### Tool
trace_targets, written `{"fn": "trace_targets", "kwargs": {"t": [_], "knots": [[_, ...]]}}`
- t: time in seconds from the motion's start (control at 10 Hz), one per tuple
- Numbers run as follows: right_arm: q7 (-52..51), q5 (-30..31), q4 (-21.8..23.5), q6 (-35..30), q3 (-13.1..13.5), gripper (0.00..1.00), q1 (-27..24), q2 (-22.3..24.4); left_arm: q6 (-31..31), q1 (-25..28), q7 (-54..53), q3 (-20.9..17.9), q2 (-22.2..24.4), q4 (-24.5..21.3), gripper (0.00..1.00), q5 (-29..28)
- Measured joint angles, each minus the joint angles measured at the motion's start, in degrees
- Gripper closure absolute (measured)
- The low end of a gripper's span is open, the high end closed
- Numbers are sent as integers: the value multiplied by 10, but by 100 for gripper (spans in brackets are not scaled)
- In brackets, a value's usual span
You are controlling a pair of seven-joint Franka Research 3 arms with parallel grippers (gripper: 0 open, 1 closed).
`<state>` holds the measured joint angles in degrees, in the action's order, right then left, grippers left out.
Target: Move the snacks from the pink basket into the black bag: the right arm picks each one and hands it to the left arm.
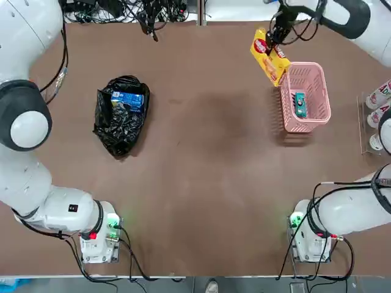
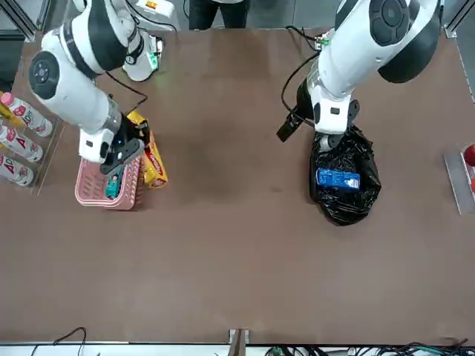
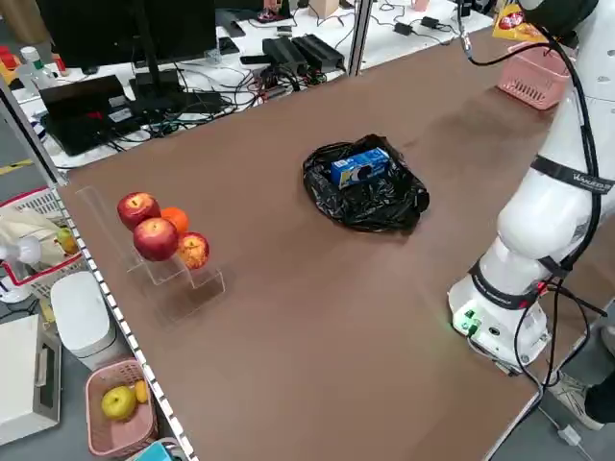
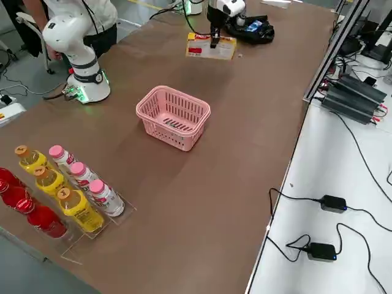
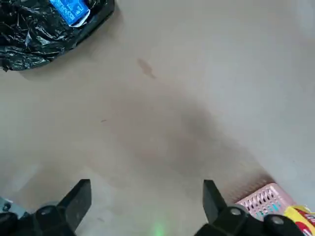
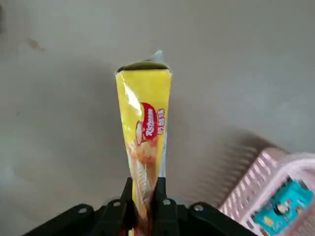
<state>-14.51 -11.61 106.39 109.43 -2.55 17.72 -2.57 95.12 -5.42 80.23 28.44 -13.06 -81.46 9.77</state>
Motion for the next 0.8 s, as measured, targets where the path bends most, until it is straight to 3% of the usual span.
{"fn": "trace_targets", "kwargs": {"t": [0.3,0.8], "knots": [[-35,-2,-2,83,0,81,62,-1,-5,0,26,1,0,2,0,-38],[-102,-1,-2,202,0,81,139,-8,-10,-1,180,1,-5,4,0,-33]]}}
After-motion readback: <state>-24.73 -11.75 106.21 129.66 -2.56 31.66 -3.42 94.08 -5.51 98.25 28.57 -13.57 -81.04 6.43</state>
